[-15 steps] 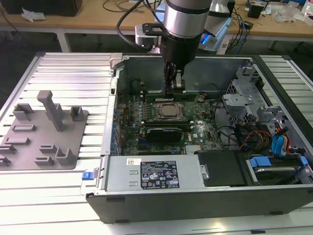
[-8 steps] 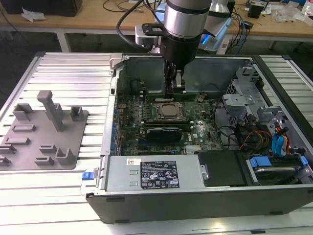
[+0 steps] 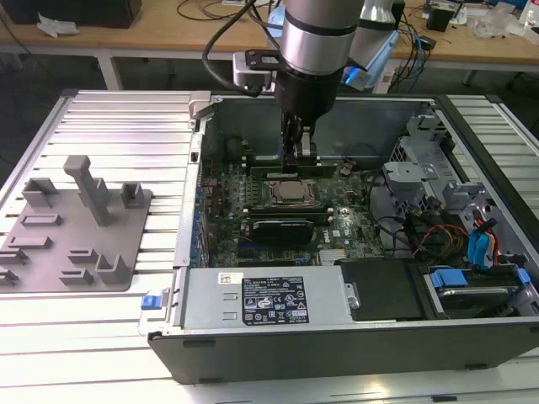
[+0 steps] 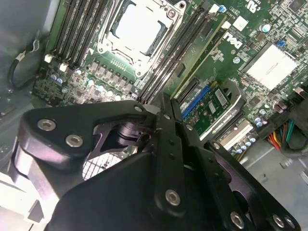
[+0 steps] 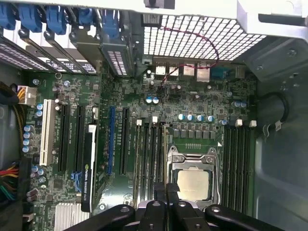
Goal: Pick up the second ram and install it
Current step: 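Insert the second ram into the second slot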
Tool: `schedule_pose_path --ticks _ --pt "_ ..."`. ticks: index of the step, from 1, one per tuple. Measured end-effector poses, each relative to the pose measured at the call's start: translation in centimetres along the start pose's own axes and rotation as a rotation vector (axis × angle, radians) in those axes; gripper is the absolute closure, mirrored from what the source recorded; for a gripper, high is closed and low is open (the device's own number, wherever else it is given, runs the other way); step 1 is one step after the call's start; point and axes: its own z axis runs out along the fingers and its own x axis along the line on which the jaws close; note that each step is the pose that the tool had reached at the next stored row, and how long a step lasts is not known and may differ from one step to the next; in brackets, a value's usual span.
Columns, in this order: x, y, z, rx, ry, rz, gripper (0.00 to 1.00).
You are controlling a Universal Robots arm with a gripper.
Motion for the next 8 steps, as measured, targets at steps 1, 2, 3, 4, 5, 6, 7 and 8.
schedule_pose_path --ticks 1,2,3,4,5,6,7,8 --pt "0.05 -0.01 0.24 0.0 0.0 0.0 0.91" --pt "0.12 -0.02 0.57 0.0 0.0001 0.0 0.91" --pt "0.14 -0.04 0.9 0.0 -0.0001 0.0 0.91" --pt "0.17 -0.05 1.06 0.0 0.0 0.0 0.91" --pt "0.18 -0.05 1.18 0.0 0.0 0.0 0.91" --pt "0.18 -0.06 1.29 0.0 0.0 0.0 0.91" --pt "0.2 -0.07 1.57 0.0 0.0 0.0 0.91" --pt "0.22 -0.09 1.94 0.0 0.0 0.0 0.91"
